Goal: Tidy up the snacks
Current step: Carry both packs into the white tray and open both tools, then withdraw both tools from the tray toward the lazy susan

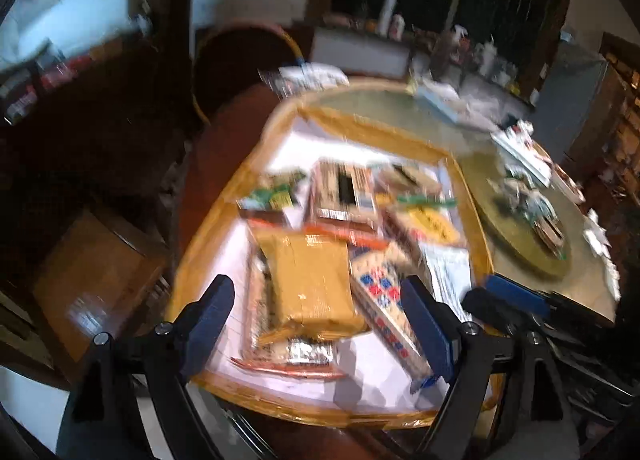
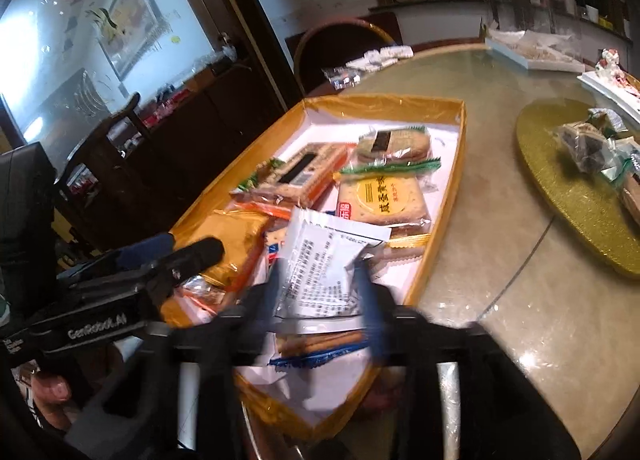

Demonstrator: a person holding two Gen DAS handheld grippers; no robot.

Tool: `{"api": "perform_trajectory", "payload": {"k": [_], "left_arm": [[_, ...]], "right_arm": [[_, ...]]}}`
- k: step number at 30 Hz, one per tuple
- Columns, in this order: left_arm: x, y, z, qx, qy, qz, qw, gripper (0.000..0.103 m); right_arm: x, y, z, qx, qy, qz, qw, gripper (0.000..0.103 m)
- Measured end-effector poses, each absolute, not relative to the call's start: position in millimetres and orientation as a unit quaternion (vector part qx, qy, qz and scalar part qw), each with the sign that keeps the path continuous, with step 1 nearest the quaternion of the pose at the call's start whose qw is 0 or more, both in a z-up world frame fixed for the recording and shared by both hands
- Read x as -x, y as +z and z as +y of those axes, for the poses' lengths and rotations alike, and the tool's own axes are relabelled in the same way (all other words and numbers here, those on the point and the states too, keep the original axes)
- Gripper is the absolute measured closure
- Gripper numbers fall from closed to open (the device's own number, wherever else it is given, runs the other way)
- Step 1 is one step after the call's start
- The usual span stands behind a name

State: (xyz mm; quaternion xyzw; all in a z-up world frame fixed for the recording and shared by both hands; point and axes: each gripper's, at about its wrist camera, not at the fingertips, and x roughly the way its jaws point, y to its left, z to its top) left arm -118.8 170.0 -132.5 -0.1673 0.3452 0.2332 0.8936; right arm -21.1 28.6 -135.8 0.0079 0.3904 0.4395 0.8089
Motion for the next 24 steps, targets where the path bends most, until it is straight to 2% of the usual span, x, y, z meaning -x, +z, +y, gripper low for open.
{"api": "perform_trajectory", "payload": {"k": [1, 3, 9, 14, 24], "left_arm": [[119, -128, 165, 0.157, 0.239, 0.341, 0.896, 0.018], [117, -120, 152, 0.135, 0.242, 0.345, 0.897, 0.018], [113, -102, 107, 0.088, 0.233, 0.333, 0.909, 0.018], [97, -93, 68, 0.055, 0.213, 0.348, 0.912, 0.018], [77, -81, 19, 0.037, 0.168, 0.347, 0.922, 0.018]], "right_arm": [[23, -131, 20, -0.017, 0.432, 0.377, 0.819, 0.029], [27, -122, 1, -0.038, 0.424, 0.350, 0.834, 0.026], [27, -100, -76, -0.140, 0.395, 0.303, 0.856, 0.026], [11, -89, -132, -0.235, 0.402, 0.312, 0.828, 0.026], [-47, -61, -188, -0.172, 0.307, 0.324, 0.878, 0.026]]}}
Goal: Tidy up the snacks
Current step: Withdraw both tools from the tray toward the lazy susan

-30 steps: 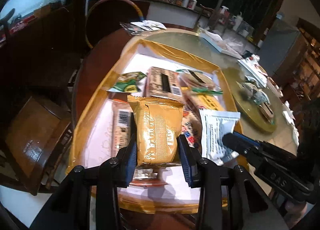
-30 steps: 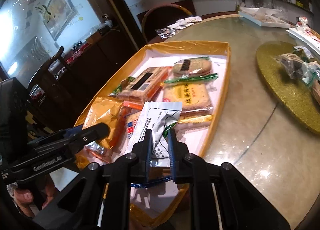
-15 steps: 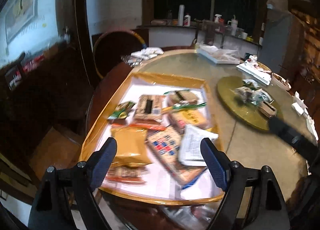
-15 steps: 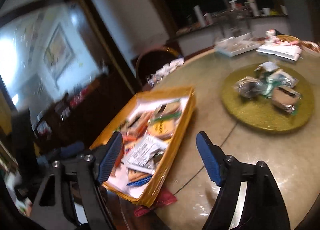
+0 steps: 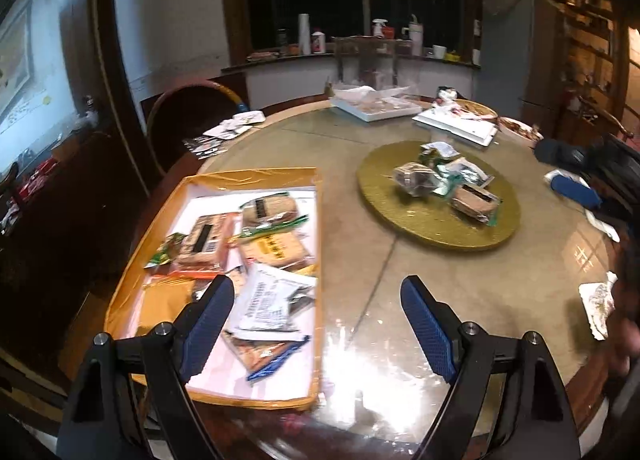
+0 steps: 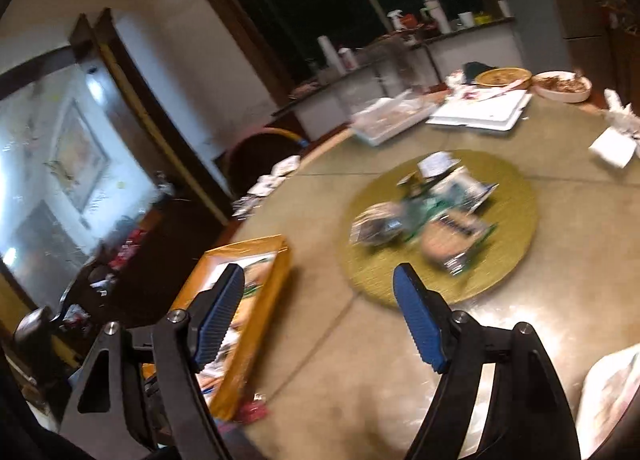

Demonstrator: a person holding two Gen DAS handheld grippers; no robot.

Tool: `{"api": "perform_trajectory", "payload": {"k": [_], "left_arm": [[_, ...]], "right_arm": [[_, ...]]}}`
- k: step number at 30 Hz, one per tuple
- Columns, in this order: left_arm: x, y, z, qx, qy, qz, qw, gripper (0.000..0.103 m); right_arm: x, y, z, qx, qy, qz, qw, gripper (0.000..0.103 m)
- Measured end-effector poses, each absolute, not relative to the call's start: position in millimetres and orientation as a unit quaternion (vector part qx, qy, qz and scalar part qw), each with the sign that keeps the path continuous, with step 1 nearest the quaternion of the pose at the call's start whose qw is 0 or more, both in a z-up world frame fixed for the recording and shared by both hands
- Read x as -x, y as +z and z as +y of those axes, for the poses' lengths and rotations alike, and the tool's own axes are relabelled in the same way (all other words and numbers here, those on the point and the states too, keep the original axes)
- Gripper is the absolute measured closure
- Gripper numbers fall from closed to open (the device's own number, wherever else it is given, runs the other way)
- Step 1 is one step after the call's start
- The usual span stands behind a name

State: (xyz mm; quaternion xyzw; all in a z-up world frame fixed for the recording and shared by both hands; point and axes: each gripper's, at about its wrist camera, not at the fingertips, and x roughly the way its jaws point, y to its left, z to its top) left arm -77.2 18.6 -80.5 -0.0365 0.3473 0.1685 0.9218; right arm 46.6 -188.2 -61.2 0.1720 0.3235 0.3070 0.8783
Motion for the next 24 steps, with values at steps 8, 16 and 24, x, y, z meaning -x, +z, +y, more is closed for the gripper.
{"api": "perform_trajectory", "payload": {"k": [8, 16, 24], "left_arm": [[63, -82, 17, 0.063, 0.132, 0.357, 0.923, 0.018], [60, -89, 24, 0.063, 0.128, 0.370, 0.918, 0.018], [60, -94, 24, 0.066, 0.122, 0.377, 0.916, 0.018]], "right_arm": [[-148, -85, -209, -0.178, 0.210, 0.389, 0.879, 0.026], [-214, -146, -182, -0.114, 0.178, 0.452, 0.866, 0.026], [-230, -171, -176, -0.102, 0.217, 0.474, 0.847, 0.022]]}}
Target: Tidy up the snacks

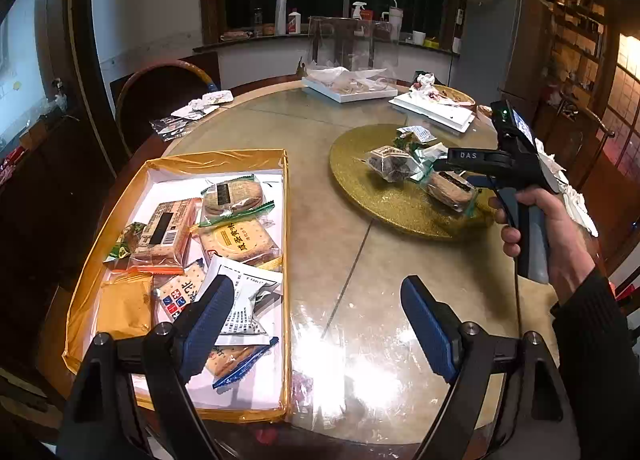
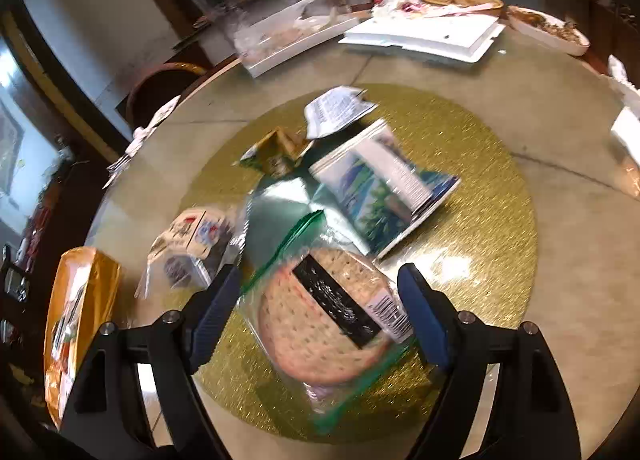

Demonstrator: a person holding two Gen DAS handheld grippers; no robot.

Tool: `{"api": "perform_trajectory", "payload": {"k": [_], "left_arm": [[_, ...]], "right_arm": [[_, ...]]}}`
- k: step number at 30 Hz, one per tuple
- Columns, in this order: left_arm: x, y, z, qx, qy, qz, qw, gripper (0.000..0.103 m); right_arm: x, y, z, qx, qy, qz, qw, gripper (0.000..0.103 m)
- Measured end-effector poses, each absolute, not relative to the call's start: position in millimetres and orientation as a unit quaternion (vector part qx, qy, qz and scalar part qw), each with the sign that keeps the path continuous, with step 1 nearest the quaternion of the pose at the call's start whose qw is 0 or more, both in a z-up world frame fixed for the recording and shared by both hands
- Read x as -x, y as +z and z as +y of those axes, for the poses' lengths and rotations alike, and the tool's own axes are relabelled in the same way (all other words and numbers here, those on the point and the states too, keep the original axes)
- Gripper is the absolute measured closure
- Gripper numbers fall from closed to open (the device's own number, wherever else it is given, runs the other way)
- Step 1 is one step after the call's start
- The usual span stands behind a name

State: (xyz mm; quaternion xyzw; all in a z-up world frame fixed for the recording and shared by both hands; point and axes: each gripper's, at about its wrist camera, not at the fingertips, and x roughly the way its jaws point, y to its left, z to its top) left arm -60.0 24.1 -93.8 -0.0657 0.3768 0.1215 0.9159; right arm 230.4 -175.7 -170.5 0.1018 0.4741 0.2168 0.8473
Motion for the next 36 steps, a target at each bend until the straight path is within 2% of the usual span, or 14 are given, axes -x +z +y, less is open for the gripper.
{"api": "perform_trajectory", "payload": {"k": [2, 4, 11, 12, 13, 15, 23, 28, 32, 36], "left_arm": [[59, -94, 25, 0.067, 0.118, 0.375, 0.917, 0.018], [56, -94, 25, 0.068, 0.116, 0.375, 0.917, 0.018], [45, -92, 17, 0.056, 0.102, 0.383, 0.916, 0.018], [43, -90, 17, 0.055, 0.100, 0.380, 0.918, 0.018], [40, -87, 18, 0.051, 0.096, 0.377, 0.920, 0.018], [29, -82, 18, 0.036, 0.089, 0.369, 0.925, 0.018], [-73, -82, 9, -0.050, 0.037, 0.365, 0.929, 0.018], [-158, -101, 2, -0.074, -0.035, 0.376, 0.923, 0.018], [-215, -128, 7, -0.014, -0.090, 0.451, 0.888, 0.018], [-241, -149, 20, 0.043, -0.092, 0.482, 0.870, 0.018]], "right_arm": [[-220, -171, -171, -0.095, 0.237, 0.481, 0.839, 0.021], [-209, -172, -162, -0.082, 0.255, 0.485, 0.832, 0.015], [-205, -180, -121, 0.021, 0.187, 0.489, 0.852, 0.012], [-202, -181, -119, 0.028, 0.180, 0.488, 0.854, 0.016], [-197, -181, -118, 0.038, 0.171, 0.485, 0.857, 0.025], [-180, -181, -119, 0.057, 0.156, 0.482, 0.861, 0.027], [-84, -178, -175, -0.009, 0.176, 0.484, 0.857, 0.028], [-61, -179, -200, -0.057, 0.195, 0.478, 0.854, 0.028], [-63, -179, -205, -0.069, 0.209, 0.476, 0.851, 0.027], [-64, -181, -200, -0.063, 0.217, 0.467, 0.855, 0.026]]}}
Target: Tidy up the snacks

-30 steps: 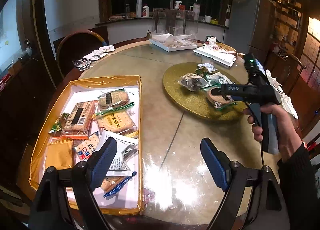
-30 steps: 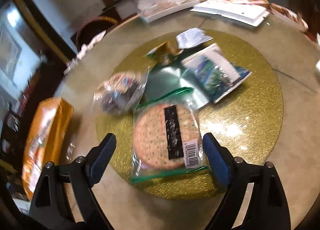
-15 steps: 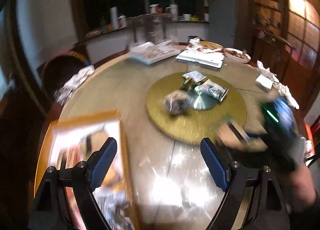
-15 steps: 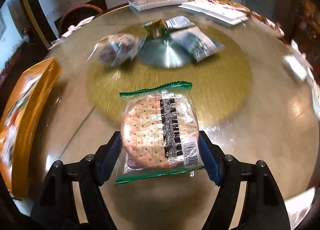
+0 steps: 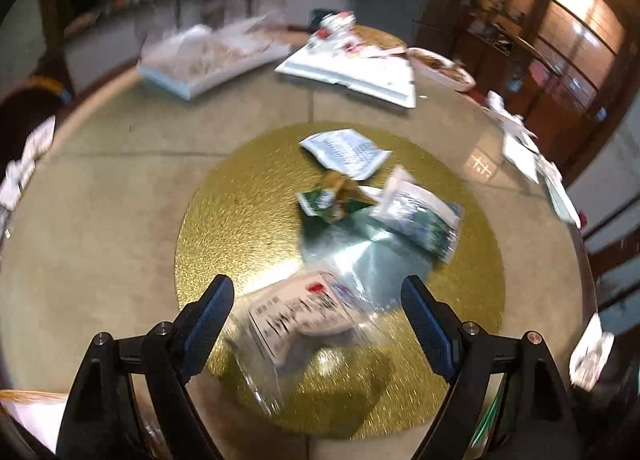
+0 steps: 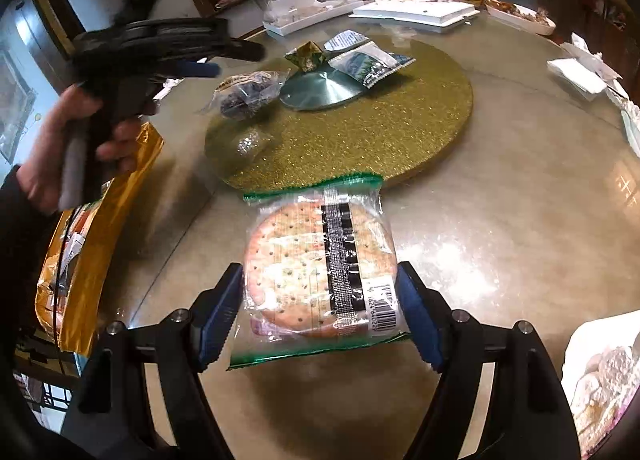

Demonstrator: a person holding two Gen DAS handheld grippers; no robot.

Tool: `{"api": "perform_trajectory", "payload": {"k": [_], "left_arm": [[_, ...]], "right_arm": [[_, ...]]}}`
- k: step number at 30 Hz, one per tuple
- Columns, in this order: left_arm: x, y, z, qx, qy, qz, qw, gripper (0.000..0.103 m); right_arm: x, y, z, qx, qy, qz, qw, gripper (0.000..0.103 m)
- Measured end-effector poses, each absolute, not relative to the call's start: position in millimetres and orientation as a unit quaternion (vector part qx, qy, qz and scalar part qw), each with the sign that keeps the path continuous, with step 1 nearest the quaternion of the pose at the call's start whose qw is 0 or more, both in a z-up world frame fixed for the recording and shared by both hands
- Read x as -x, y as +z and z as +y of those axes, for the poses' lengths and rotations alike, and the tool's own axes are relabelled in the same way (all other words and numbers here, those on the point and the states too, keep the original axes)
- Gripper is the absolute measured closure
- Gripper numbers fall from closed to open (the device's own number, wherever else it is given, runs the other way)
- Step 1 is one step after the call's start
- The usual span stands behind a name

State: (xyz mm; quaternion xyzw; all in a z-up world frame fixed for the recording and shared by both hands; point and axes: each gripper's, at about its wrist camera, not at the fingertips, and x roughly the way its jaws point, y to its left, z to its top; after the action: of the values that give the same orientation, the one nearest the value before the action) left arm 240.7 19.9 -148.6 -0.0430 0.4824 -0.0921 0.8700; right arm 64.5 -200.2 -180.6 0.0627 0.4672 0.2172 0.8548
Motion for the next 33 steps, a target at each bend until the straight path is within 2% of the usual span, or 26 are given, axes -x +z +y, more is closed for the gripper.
{"api": "perform_trajectory", "payload": {"k": [4, 10, 14, 19, 22, 24, 25, 29, 33], "left_arm": [[-234, -168, 28, 0.116, -0.117, 0.527, 0.834, 0.018], [-195, -163, 10, 0.142, -0.202, 0.548, 0.799, 0.017], [-203, -149, 13, 0.129, -0.127, 0.507, 0.843, 0.017], [-214, -164, 21, 0.167, -0.090, 0.520, 0.833, 0.017], [-217, -172, 12, 0.133, -0.056, 0.537, 0.831, 0.018], [-217, -179, 9, 0.112, -0.016, 0.545, 0.831, 0.037], [-217, -182, 9, 0.117, -0.016, 0.552, 0.826, 0.051], [-194, -181, 7, 0.102, -0.024, 0.547, 0.831, 0.056], [-159, -178, 12, 0.103, -0.011, 0.554, 0.826, 0.057]], "right_arm": [[-67, -182, -201, -0.064, 0.224, 0.463, 0.855, 0.026], [-70, -182, -205, -0.078, 0.232, 0.462, 0.853, 0.026], [-71, -182, -204, -0.078, 0.232, 0.460, 0.853, 0.026], [-70, -183, -211, -0.091, 0.233, 0.459, 0.852, 0.026], [-70, -183, -210, -0.088, 0.230, 0.459, 0.854, 0.026], [-69, -183, -209, -0.086, 0.226, 0.459, 0.855, 0.027], [-69, -183, -208, -0.083, 0.224, 0.458, 0.856, 0.027], [-65, -182, -201, -0.055, 0.220, 0.456, 0.861, 0.027], [-69, -181, -183, -0.025, 0.225, 0.461, 0.858, 0.026]]}}
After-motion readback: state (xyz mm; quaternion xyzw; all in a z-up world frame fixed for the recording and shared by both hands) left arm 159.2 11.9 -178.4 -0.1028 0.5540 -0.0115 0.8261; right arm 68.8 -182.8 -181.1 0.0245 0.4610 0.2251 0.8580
